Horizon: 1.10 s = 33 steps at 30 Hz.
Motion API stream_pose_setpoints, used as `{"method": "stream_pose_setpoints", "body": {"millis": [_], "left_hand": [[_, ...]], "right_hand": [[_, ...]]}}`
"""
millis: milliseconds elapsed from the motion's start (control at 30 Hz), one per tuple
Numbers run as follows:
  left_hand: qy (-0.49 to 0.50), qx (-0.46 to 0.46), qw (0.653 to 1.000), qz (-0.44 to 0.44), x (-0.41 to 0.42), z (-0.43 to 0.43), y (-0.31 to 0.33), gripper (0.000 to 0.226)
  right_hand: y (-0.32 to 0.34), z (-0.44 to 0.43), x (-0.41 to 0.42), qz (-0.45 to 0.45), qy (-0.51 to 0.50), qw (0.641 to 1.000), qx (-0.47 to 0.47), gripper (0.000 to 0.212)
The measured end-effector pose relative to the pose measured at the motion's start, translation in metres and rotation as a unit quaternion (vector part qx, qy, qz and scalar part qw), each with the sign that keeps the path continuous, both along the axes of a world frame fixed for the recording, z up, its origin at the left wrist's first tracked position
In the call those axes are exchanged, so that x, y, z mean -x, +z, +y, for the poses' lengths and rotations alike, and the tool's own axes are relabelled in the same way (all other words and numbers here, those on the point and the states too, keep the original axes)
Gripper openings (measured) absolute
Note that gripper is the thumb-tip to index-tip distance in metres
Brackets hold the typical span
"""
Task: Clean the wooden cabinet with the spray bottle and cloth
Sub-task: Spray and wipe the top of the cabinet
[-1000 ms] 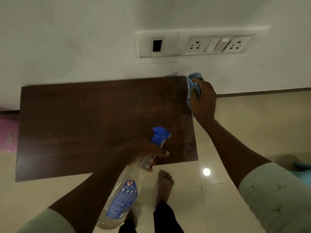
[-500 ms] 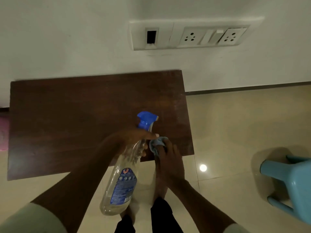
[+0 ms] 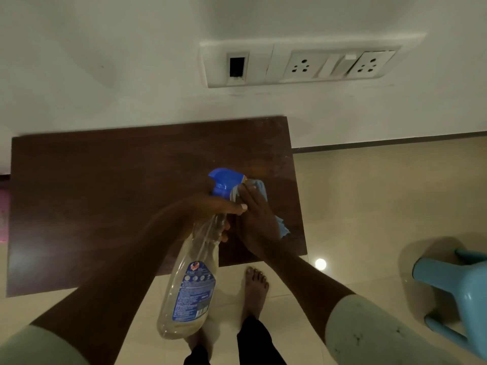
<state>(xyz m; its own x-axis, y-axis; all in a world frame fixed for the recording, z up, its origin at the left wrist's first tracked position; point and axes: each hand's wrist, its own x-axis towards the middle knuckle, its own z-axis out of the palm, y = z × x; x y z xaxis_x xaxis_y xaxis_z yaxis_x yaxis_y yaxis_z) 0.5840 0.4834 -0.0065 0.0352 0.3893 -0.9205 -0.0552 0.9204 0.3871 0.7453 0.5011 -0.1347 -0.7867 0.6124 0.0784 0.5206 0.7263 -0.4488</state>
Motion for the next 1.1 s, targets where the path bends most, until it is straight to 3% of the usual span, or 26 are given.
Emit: {"method": "stream_pose_setpoints", "body": {"millis": [67,167,267,333,433,500,667,733,800,867,933,1000,1100], "left_hand": [[0.014,0.005,1.000,0.000,0.003,0.002,-0.001,0.028],[0.024,0.012,1.000,-0.008,0.009,0.005,-0.001,0.043],[0.039,-0.005,0.999,-0.009,0.016,0.010,-0.002,0.062],[0.043,-0.017,0.999,-0.009,0.018,0.013,-0.001,0.074],[0.053,-0.018,0.998,-0.012,0.018,0.015,-0.001,0.076],[0.052,-0.004,0.999,-0.014,0.019,0.014,-0.002,0.074],[0.060,0.010,0.998,-0.010,0.023,0.011,-0.004,0.056],[0.059,0.008,0.998,-0.015,0.028,0.012,-0.003,0.061],[0.064,0.009,0.998,-0.012,0.032,0.014,-0.003,0.069],[0.073,0.007,0.997,-0.008,0.033,0.015,-0.004,0.070],[0.073,0.003,0.997,-0.013,0.031,0.016,-0.004,0.069],[0.077,-0.002,0.997,-0.014,0.030,0.014,-0.006,0.058],[0.092,-0.001,0.995,-0.034,0.033,0.005,-0.011,0.058]], "right_hand": [[0.004,0.025,-0.011,-0.006,0.017,0.999,0.027,0.049],[-0.008,0.073,-0.026,-0.024,-0.147,0.988,0.025,0.049],[-0.008,0.078,-0.002,0.029,-0.281,0.956,0.075,0.052],[-0.001,0.051,0.021,0.020,-0.201,0.977,0.066,0.050],[-0.001,0.032,0.024,0.017,0.021,0.998,0.054,0.048],[-0.004,0.058,0.016,-0.002,0.068,0.997,0.027,0.040],[-0.007,0.138,0.016,0.067,-0.185,0.980,-0.016,0.038],[-0.007,0.141,0.031,0.078,-0.226,0.971,-0.018,0.039],[0.000,0.118,0.047,0.037,-0.177,0.983,-0.022,0.044],[0.006,0.093,0.048,0.001,-0.013,1.000,0.005,0.048],[0.006,0.112,0.040,-0.015,0.085,0.996,0.008,0.048],[0.000,0.145,0.035,-0.001,0.041,0.999,-0.027,0.040],[-0.009,0.169,0.030,0.068,-0.149,0.986,-0.038,0.034]]}}
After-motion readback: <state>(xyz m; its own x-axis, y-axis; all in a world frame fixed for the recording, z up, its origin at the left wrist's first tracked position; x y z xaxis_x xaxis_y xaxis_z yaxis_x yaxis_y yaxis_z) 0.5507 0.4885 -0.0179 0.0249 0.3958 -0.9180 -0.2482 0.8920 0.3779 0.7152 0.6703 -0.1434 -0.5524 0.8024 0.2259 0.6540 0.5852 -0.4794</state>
